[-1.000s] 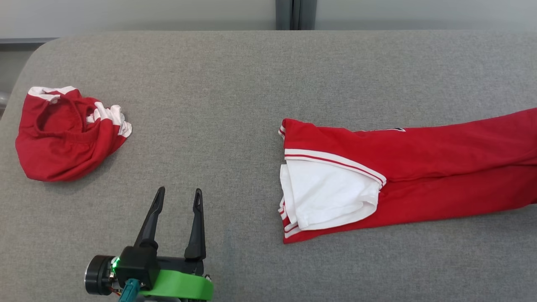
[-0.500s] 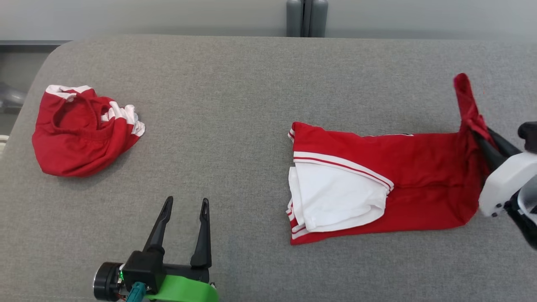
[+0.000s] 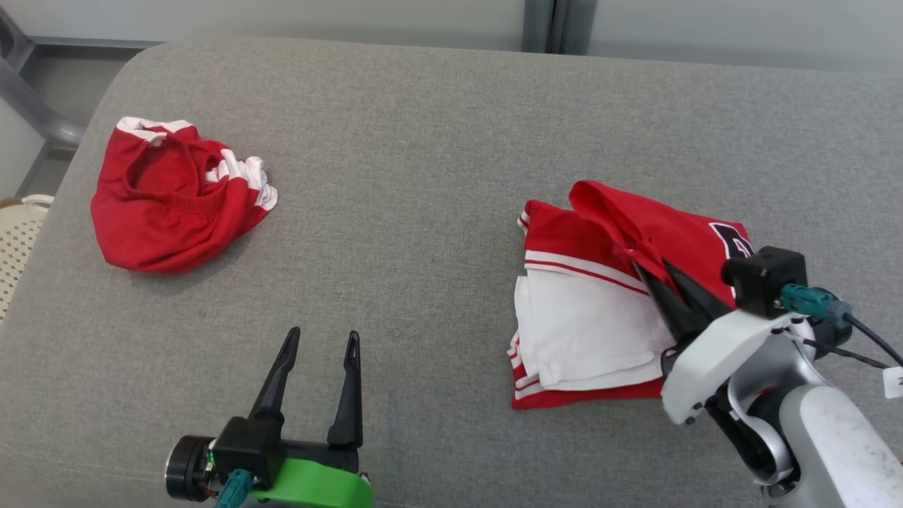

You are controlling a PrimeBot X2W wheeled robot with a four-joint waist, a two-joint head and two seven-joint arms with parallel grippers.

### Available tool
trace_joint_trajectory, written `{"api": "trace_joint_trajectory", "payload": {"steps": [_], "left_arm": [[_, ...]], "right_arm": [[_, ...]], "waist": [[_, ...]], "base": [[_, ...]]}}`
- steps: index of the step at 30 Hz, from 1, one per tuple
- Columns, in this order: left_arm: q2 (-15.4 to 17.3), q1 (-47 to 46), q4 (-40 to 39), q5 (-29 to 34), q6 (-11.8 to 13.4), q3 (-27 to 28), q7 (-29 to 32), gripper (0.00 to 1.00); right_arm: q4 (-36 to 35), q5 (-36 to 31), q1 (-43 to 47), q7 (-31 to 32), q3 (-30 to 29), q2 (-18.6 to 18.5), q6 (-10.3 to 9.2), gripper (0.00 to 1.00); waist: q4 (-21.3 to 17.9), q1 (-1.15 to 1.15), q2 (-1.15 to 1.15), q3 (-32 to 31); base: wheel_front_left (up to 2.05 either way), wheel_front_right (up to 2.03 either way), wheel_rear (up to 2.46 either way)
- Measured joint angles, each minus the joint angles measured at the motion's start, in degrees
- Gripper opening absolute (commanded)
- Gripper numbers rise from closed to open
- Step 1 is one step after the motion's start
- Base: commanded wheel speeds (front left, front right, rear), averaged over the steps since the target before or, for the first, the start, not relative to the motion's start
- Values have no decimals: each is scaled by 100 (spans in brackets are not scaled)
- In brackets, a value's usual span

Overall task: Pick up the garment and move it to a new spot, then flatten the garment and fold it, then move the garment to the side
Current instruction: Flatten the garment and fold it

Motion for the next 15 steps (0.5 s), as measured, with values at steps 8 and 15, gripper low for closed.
{"api": "trace_joint_trajectory", "payload": {"steps": [8,15], "left_arm": [[0,-115,51,-54,-13,-112,0,100],[0,-162,76,-127,19,-159,0,100]], "right_arm": [[580,-90,-243,-154,339,471,0,0],[929,162,-360,-260,565,645,-3,100]], "waist": [[182,0,0,126],[312,0,0,199]], "base": [[0,0,0],[0,0,0]]}}
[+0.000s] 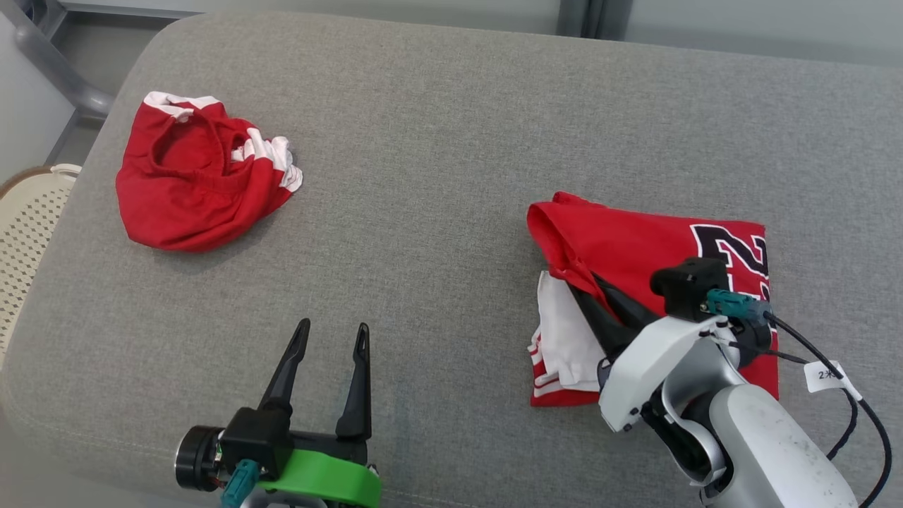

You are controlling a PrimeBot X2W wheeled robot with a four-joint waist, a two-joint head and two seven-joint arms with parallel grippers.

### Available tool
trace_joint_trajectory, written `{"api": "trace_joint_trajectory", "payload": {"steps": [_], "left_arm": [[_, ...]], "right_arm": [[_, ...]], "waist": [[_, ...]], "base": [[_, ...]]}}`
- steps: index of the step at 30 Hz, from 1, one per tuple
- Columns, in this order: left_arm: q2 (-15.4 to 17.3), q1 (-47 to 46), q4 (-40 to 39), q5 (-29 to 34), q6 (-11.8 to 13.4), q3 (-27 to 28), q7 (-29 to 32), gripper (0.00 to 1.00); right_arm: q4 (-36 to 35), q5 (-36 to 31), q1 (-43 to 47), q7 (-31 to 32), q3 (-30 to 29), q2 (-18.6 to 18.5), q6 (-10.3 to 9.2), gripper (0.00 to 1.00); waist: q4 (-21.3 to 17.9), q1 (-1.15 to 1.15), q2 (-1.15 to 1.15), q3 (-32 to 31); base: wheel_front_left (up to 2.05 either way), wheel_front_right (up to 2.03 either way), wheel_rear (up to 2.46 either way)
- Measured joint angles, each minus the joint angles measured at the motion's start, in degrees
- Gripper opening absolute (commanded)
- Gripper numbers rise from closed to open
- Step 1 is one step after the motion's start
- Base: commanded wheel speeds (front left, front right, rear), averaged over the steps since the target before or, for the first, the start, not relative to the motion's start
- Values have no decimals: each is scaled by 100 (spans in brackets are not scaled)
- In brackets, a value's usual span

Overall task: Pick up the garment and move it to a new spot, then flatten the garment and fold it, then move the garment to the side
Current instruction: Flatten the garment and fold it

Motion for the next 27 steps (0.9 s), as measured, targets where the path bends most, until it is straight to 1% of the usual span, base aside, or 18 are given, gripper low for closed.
{"api": "trace_joint_trajectory", "payload": {"steps": [6,10,11,13,17,20,22,24,27], "left_arm": [[0,2,-1,-55,57,40,0,100],[0,1,-14,-49,53,87,0,100],[-2,-1,-29,-34,41,113,0,100],[-1,-5,-55,15,34,171,0,100],[-2,-21,-96,78,25,301,0,100],[-2,-24,-116,110,9,393,0,100],[-3,-15,-125,158,5,434,0,100],[-4,6,-144,170,7,486,0,100],[-4,107,-190,207,12,577,0,100]], "right_arm": [[-336,535,-32,-96,3,-9,1,100],[-571,601,-37,-324,-330,-189,1,100],[-587,539,-37,-438,-391,-288,1,100],[-538,513,-34,-666,-633,-355,-3,100],[-176,255,-19,-1346,-650,-592,-1,100],[292,98,-18,-2002,-582,-680,2,100],[639,-16,-19,-2376,-570,-677,0,100],[936,-162,-17,-2598,-554,-632,0,100],[1095,-424,-10,-2674,-606,-521,1,100]], "waist": [[-89,0,0,5],[-261,0,0,-19],[-313,0,0,-24],[-419,0,0,-34],[-680,0,0,-59],[-893,0,0,-88],[-1033,0,0,-115],[-1183,0,0,-154],[-1387,0,0,-229]], "base": [[0,0,0],[0,0,0],[0,0,0],[0,0,0],[0,0,0],[0,0,0],[0,0,0],[0,0,0],[0,0,0]]}}
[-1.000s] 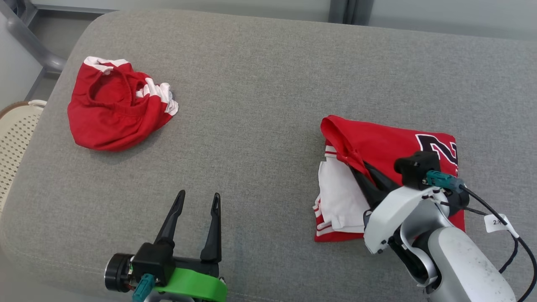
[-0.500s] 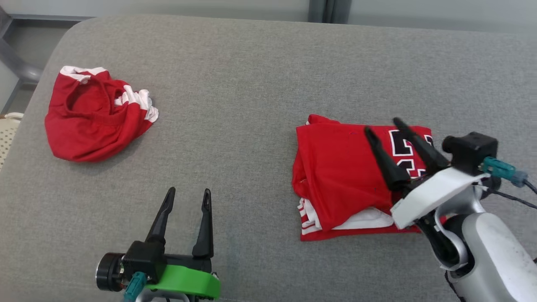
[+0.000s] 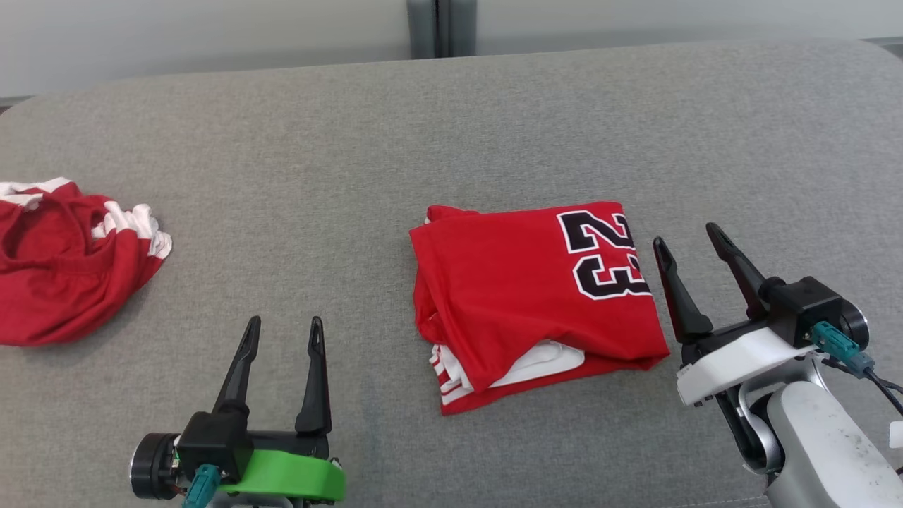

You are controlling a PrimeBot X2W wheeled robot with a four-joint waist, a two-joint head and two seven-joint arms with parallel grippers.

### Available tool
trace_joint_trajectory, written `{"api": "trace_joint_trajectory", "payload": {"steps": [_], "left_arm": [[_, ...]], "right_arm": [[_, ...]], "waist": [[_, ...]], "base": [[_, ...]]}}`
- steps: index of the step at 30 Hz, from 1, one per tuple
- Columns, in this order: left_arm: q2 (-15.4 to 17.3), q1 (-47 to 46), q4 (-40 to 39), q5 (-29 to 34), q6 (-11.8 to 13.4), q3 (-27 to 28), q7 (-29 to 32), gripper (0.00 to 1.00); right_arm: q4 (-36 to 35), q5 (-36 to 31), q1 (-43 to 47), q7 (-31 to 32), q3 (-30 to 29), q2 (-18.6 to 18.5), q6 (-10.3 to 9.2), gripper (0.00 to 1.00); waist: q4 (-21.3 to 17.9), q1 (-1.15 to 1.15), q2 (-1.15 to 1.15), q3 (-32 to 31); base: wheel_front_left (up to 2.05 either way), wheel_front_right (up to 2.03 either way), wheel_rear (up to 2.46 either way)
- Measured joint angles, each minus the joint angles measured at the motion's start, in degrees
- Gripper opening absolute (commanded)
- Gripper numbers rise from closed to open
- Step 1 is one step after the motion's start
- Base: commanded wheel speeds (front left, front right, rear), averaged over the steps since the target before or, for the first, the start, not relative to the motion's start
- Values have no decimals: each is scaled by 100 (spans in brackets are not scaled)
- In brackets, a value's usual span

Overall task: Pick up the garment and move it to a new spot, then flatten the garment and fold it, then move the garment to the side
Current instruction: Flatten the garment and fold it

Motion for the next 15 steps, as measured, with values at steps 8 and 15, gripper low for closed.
{"api": "trace_joint_trajectory", "payload": {"steps": [8,15], "left_arm": [[-1,414,-275,55,25,220,0,100],[-1,834,-439,49,82,326,-1,100]], "right_arm": [[-792,-491,613,-23,-422,377,2,100],[-1105,-563,1339,-23,-625,636,2,100]], "waist": [[-342,0,0,-345],[-433,0,0,-786]], "base": [[0,0,0],[0,0,0]]}}
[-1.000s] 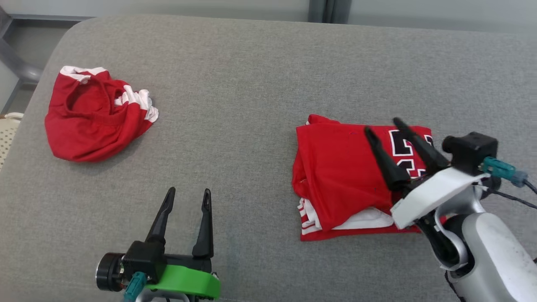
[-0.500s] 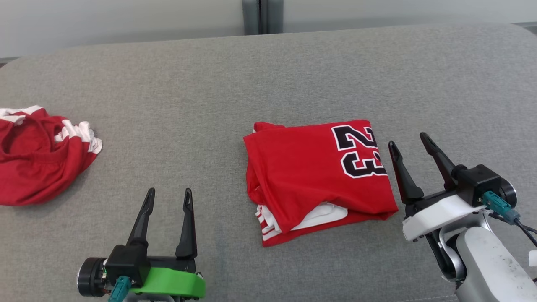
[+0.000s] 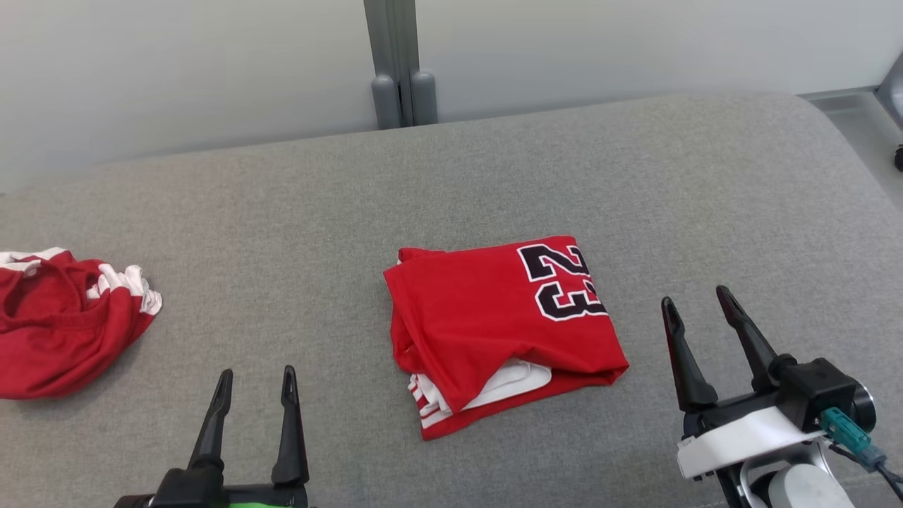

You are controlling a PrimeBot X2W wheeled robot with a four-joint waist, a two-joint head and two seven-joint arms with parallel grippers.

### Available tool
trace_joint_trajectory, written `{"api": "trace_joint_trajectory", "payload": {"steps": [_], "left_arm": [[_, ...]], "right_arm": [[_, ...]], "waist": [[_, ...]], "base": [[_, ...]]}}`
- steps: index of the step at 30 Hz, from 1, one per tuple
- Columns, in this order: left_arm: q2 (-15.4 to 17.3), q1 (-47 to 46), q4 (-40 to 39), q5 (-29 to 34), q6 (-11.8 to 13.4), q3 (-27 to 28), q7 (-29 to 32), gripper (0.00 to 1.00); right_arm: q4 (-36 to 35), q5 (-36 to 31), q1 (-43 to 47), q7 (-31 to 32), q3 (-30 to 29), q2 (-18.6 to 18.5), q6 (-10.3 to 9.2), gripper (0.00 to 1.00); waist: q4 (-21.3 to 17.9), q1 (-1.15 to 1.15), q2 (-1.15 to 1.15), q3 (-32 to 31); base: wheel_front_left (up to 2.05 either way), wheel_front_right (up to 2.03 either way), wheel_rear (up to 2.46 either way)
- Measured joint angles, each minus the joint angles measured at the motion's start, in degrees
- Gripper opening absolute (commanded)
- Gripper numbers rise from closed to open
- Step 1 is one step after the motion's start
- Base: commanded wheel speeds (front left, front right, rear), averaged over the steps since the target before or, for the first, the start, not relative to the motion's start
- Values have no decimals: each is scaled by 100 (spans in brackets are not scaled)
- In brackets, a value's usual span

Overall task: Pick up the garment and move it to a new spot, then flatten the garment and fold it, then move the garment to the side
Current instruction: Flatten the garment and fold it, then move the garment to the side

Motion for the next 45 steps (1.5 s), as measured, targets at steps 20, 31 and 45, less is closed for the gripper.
{"api": "trace_joint_trajectory", "payload": {"steps": [20,31,45], "left_arm": [[0,409,-31,27,60,65,1,100],[0,408,-32,146,94,22,1,100],[0,406,-32,162,118,-5,1,100]], "right_arm": [[196,-263,442,0,81,124,0,100],[242,-249,435,0,134,126,0,100],[248,-236,411,0,133,140,0,100]], "waist": [[34,0,0,-430],[48,0,0,-387],[43,0,0,-374]], "base": [[0,0,0],[0,0,0],[0,0,0]]}}
